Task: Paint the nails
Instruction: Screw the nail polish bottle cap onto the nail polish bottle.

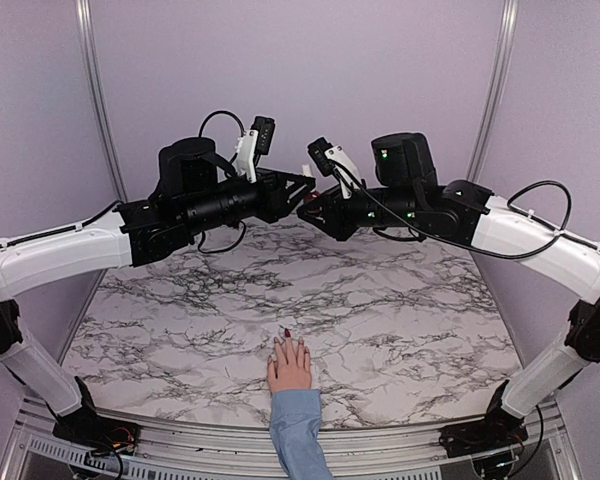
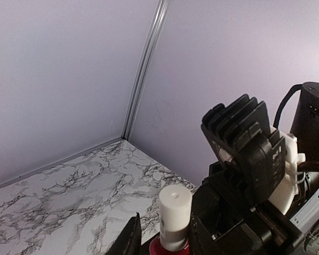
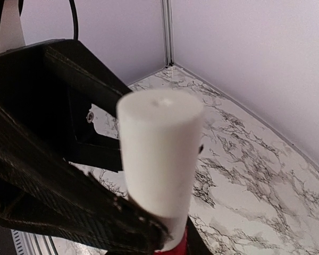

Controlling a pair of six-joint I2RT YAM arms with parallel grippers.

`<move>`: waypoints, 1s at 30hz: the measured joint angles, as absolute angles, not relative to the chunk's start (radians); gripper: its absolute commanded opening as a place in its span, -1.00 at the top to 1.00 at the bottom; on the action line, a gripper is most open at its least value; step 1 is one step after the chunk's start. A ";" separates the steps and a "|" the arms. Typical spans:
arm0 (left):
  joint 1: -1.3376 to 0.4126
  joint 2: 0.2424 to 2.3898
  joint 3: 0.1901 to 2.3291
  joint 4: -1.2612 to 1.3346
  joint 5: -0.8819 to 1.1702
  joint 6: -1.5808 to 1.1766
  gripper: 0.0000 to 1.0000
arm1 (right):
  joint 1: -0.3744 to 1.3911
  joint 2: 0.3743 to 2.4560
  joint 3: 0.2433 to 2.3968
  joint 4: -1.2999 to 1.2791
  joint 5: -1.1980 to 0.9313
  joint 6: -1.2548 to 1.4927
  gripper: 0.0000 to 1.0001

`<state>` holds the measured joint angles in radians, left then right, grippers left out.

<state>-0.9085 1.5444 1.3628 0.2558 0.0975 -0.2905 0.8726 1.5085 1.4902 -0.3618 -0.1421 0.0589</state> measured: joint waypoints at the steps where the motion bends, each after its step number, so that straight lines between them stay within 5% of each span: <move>1: -0.909 1.546 1.365 0.255 0.095 -0.293 0.45 | 0.873 1.509 1.491 -0.362 -0.141 0.059 1.00; 12: -0.913 1.552 1.379 0.241 0.085 -0.301 1.00 | 0.874 1.528 1.507 -0.370 -0.134 0.058 1.00; 30: -0.836 1.509 1.354 0.274 0.451 -0.279 1.00 | 0.857 1.495 1.506 -0.363 -0.383 0.019 1.00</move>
